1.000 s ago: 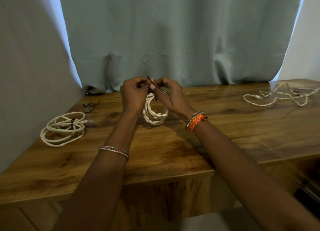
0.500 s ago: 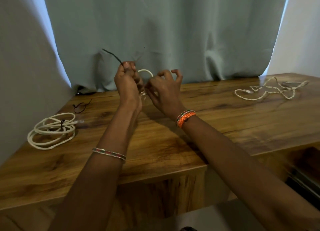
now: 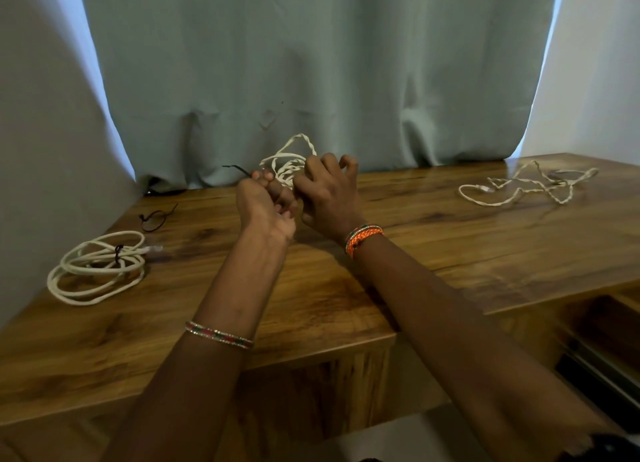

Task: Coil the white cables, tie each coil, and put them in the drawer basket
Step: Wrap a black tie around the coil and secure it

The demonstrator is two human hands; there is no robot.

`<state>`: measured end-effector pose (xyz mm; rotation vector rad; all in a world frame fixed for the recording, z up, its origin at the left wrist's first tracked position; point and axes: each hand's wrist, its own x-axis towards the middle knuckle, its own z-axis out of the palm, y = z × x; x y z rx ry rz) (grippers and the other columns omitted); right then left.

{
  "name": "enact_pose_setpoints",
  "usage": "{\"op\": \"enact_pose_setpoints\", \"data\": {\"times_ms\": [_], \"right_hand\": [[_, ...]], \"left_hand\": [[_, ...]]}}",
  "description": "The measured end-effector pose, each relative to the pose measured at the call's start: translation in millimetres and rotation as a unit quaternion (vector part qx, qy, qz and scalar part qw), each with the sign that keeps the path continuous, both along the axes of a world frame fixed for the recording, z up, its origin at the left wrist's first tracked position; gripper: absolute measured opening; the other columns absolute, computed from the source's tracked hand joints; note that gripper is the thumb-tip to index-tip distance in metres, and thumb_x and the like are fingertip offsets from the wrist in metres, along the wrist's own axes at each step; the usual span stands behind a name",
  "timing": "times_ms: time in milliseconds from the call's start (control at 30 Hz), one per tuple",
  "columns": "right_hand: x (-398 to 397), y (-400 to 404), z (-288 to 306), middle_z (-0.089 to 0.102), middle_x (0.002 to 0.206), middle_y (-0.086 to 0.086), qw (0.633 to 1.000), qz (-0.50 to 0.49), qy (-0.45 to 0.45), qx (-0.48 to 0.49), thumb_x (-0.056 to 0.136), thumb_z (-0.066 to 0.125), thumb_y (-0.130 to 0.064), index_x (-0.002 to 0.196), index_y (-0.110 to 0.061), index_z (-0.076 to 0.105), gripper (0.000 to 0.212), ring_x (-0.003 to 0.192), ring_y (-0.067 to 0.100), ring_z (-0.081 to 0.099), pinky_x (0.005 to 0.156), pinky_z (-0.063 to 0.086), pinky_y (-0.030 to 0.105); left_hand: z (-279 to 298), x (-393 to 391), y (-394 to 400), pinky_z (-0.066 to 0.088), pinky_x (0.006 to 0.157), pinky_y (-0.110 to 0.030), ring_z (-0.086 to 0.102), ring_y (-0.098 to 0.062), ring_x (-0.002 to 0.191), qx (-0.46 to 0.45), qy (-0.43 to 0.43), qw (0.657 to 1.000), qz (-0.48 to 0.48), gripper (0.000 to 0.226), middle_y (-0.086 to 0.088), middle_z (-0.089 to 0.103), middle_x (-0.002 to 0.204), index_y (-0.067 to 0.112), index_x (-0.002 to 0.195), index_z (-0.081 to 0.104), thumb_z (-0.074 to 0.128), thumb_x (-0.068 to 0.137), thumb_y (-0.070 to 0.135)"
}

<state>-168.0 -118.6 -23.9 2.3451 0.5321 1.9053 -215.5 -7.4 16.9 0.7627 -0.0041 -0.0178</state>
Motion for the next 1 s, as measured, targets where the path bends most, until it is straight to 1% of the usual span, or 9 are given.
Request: {"op": "enact_pose_setpoints", "data": {"times_ms": [167, 333, 533, 667, 767, 800, 867, 933, 1000], "right_hand": [[2, 0, -2, 0.057, 0.076, 0.002, 1.000, -0.002, 0.005, 0.010, 0.054, 0.072, -0.013, 0.073, -0.019, 0.058, 0.024, 0.072, 0.024, 0.050, 0.070, 0.025, 0.034], [1, 0, -4, 0.058, 0.076, 0.003, 0.999, 0.004, 0.048, 0.020, 0.051, 0.073, -0.011, 0.077, -0.020, 0.055, 0.033, 0.069, 0.025, 0.051, 0.069, 0.025, 0.034], [1, -1, -5, 0.060, 0.074, 0.002, 0.995, 0.014, 0.095, 0.030, 0.050, 0.071, -0.006, 0.078, -0.019, 0.061, 0.033, 0.065, 0.026, 0.054, 0.063, 0.034, 0.035], [3, 2, 4, 0.063, 0.077, 0.000, 0.996, 0.018, 0.085, 0.035, 0.057, 0.068, -0.013, 0.080, -0.019, 0.066, 0.024, 0.072, 0.026, 0.056, 0.067, 0.032, 0.035], [1, -4, 10, 0.062, 0.078, -0.003, 0.988, 0.049, 0.112, 0.099, 0.067, 0.066, -0.021, 0.076, -0.021, 0.065, 0.009, 0.080, 0.024, 0.053, 0.072, 0.024, 0.034], [-1, -6, 11, 0.063, 0.081, -0.005, 0.978, 0.056, 0.147, 0.135, 0.070, 0.067, -0.023, 0.076, -0.022, 0.065, 0.006, 0.085, 0.022, 0.051, 0.073, 0.023, 0.034], [3, -10, 9, 0.064, 0.083, -0.008, 0.943, 0.075, 0.227, 0.233, 0.073, 0.067, -0.027, 0.069, -0.026, 0.060, 0.009, 0.092, 0.017, 0.047, 0.078, 0.023, 0.034], [4, -11, 8, 0.061, 0.072, -0.008, 0.880, 0.165, 0.265, 0.357, 0.070, 0.067, -0.029, 0.058, -0.028, 0.052, 0.019, 0.087, 0.017, 0.051, 0.082, 0.036, 0.040], [5, -13, 10, 0.060, 0.064, -0.003, 0.807, 0.249, 0.288, 0.451, 0.072, 0.072, -0.019, 0.053, -0.028, 0.053, 0.028, 0.074, 0.017, 0.057, 0.075, 0.048, 0.044]], "left_hand": [[1, -7, -4, 0.010, 0.037, -0.014, 0.012, -0.007, 0.029, -0.008, -0.006, 1.000, 0.020, 0.034, 0.007, 0.018, 0.034, 0.017, 0.058, 0.031, 0.020, 0.087, 0.004], [4, -11, -8, 0.012, 0.035, -0.012, 0.012, -0.007, 0.028, -0.002, 0.007, 0.999, 0.032, 0.035, 0.007, 0.019, 0.034, 0.017, 0.056, 0.031, 0.021, 0.087, 0.006], [7, -6, -9, 0.013, 0.033, -0.014, 0.014, -0.007, 0.027, 0.051, -0.002, 0.998, 0.043, 0.034, 0.009, 0.022, 0.033, 0.017, 0.057, 0.034, 0.026, 0.089, 0.007], [23, 15, 0, 0.013, 0.031, -0.011, 0.015, -0.006, 0.024, 0.130, -0.059, 0.990, 0.015, 0.034, 0.009, 0.021, 0.031, 0.016, 0.061, 0.036, 0.025, 0.092, 0.006], [40, 30, 6, 0.027, 0.034, -0.014, 0.031, -0.005, 0.031, 0.184, -0.161, 0.969, -0.019, 0.035, 0.009, 0.031, 0.035, 0.014, 0.069, 0.043, 0.028, 0.100, 0.013], [44, 34, 8, 0.037, 0.040, -0.017, 0.042, -0.006, 0.039, 0.206, -0.199, 0.958, -0.013, 0.033, 0.008, 0.041, 0.042, 0.014, 0.074, 0.048, 0.031, 0.102, 0.018], [45, 43, 8, 0.049, 0.063, -0.020, 0.058, -0.008, 0.066, 0.283, -0.260, 0.923, -0.016, 0.029, 0.003, 0.058, 0.068, 0.015, 0.084, 0.056, 0.039, 0.100, 0.031], [32, 53, 9, 0.048, 0.082, -0.023, 0.061, -0.009, 0.088, 0.380, -0.297, 0.876, -0.026, 0.026, 0.002, 0.064, 0.089, 0.020, 0.090, 0.060, 0.051, 0.091, 0.045], [8, 61, 12, 0.047, 0.086, -0.019, 0.063, -0.002, 0.089, 0.430, -0.314, 0.846, -0.034, 0.032, 0.003, 0.065, 0.094, 0.014, 0.101, 0.063, 0.060, 0.084, 0.042]]}}
